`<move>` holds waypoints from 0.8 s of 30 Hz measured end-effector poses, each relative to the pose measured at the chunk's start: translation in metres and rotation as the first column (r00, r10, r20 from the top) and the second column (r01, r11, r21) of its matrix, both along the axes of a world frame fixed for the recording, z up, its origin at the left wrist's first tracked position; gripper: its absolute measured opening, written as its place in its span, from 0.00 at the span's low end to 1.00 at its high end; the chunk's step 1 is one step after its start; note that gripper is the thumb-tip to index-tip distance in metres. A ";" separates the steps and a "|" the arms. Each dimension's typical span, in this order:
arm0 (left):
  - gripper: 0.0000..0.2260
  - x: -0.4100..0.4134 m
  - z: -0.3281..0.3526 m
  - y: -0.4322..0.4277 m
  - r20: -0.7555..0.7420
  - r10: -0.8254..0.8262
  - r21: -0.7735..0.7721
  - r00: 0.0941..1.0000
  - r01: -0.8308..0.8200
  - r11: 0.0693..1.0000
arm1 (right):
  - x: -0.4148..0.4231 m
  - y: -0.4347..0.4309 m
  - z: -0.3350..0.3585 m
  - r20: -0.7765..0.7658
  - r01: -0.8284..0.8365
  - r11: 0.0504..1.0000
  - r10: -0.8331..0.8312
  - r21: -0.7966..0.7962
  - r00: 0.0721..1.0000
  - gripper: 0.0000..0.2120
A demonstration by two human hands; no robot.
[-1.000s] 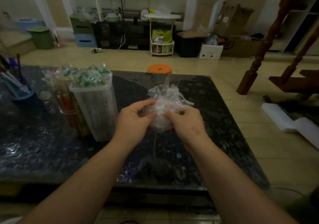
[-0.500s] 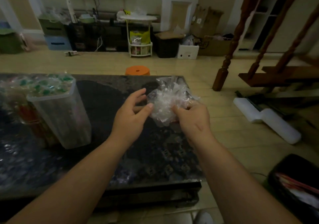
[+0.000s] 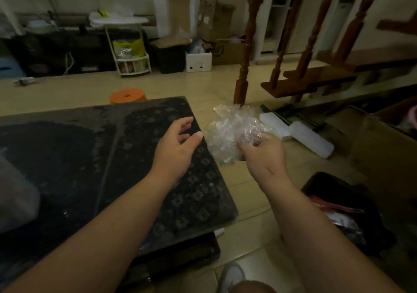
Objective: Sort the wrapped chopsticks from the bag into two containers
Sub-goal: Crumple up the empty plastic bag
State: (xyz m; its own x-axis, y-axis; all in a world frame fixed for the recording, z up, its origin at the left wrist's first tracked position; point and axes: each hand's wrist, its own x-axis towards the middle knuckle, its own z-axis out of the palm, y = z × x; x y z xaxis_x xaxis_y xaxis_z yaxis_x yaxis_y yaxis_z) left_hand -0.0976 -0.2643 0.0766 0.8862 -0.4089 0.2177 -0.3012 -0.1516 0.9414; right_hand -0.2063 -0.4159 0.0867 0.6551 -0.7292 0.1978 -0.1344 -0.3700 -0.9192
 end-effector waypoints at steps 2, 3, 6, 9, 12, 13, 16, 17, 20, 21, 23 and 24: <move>0.20 -0.004 -0.003 -0.021 -0.004 -0.034 0.009 0.999 0.034 0.999 | -0.011 -0.021 -0.006 -0.014 0.030 1.000 -0.030 0.005 0.999 0.10; 0.19 -0.006 -0.004 -0.033 -0.005 -0.048 0.013 0.999 0.048 0.999 | -0.016 -0.031 -0.010 -0.018 0.043 0.999 -0.043 0.013 0.999 0.09; 0.18 -0.014 -0.011 -0.068 0.002 -0.076 0.042 0.997 0.076 0.996 | -0.033 -0.059 -0.019 -0.020 0.081 0.996 -0.080 0.032 0.997 0.10; 0.19 -0.023 -0.019 -0.104 0.001 -0.108 0.071 0.994 0.108 0.992 | -0.049 -0.087 -0.034 -0.038 0.151 0.987 -0.150 0.045 0.988 0.07; 0.19 -0.033 -0.028 -0.139 -0.012 -0.162 0.104 0.987 0.162 0.981 | -0.066 -0.116 -0.049 -0.075 0.234 0.972 -0.232 0.009 0.970 0.05; 0.19 -0.036 -0.032 -0.151 -0.017 -0.182 0.110 0.983 0.183 0.977 | -0.071 -0.126 -0.053 -0.082 0.255 0.967 -0.255 -0.001 0.964 0.06; 0.19 -0.045 -0.042 -0.184 -0.038 -0.232 0.129 0.972 0.235 0.963 | -0.089 -0.153 -0.064 -0.093 0.308 0.951 -0.305 0.022 0.948 0.05; 0.19 -0.049 -0.045 -0.195 -0.048 -0.246 0.133 0.968 0.251 0.959 | -0.094 -0.162 -0.068 -0.099 0.333 0.942 -0.329 0.029 0.939 0.05; 0.18 -0.060 -0.055 -0.226 -0.071 -0.291 0.132 0.954 0.298 0.945 | -0.110 -0.184 -0.076 -0.097 0.416 0.910 -0.413 0.006 0.906 0.07; 0.18 -0.064 -0.059 -0.236 -0.084 -0.304 0.131 0.949 0.313 0.940 | -0.116 -0.189 -0.077 -0.072 0.427 0.904 -0.425 0.017 0.902 0.10; 0.18 -0.073 -0.068 -0.255 -0.111 -0.332 0.138 0.937 0.345 0.928 | -0.129 -0.199 -0.081 -0.010 0.438 0.897 -0.438 0.059 0.899 0.16; 0.18 -0.077 -0.072 -0.264 -0.124 -0.345 0.143 0.930 0.361 0.922 | -0.135 -0.204 -0.083 -0.006 0.455 0.889 -0.455 0.061 0.890 0.17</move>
State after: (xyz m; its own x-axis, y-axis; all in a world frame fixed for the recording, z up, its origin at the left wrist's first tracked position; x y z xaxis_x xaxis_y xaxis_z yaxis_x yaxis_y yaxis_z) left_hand -0.1749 -0.5286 0.0049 0.6910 -0.7214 0.0451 -0.2737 -0.2033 0.9401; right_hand -0.3409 -0.6202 0.0038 0.2475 -0.9573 0.1491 -0.2677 -0.2155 -0.9391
